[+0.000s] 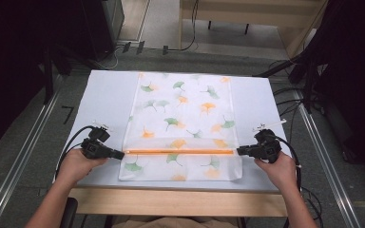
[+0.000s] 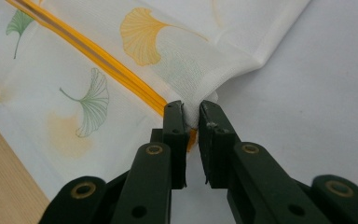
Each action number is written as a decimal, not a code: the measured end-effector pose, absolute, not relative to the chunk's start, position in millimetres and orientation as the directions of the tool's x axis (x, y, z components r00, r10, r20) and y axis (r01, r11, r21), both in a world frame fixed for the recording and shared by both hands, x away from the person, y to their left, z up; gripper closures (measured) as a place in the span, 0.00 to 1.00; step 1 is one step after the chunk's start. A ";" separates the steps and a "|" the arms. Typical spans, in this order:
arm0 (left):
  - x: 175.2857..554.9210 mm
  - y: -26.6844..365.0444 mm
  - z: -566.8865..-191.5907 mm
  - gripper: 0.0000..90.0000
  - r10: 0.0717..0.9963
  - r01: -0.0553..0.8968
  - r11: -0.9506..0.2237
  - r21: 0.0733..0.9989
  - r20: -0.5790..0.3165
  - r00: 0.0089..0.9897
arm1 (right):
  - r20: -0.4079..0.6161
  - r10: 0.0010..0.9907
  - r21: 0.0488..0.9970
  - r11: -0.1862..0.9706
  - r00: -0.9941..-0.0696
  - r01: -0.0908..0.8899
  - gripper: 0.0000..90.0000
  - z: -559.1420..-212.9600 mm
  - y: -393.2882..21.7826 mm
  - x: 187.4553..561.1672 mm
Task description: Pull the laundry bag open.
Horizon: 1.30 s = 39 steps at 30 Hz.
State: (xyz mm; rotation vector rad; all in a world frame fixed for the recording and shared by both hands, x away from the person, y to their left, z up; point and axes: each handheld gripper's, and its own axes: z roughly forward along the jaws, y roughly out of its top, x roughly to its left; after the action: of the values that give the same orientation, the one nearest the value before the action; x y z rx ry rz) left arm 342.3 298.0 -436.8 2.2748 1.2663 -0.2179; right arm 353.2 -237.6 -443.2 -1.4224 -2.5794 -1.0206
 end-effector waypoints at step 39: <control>346.4 321.7 -426.9 0.41 0.799 0.713 -0.294 0.637 -0.246 0.549 | 0.251 0.762 0.659 0.317 -0.597 0.682 0.53 -440.0 -244.5 355.0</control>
State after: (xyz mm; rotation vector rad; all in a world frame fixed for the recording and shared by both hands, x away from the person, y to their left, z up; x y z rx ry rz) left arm 346.4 321.7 -426.9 2.0660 1.2135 0.1531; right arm 355.0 -244.5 -440.0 -1.4502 -2.6331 -1.2287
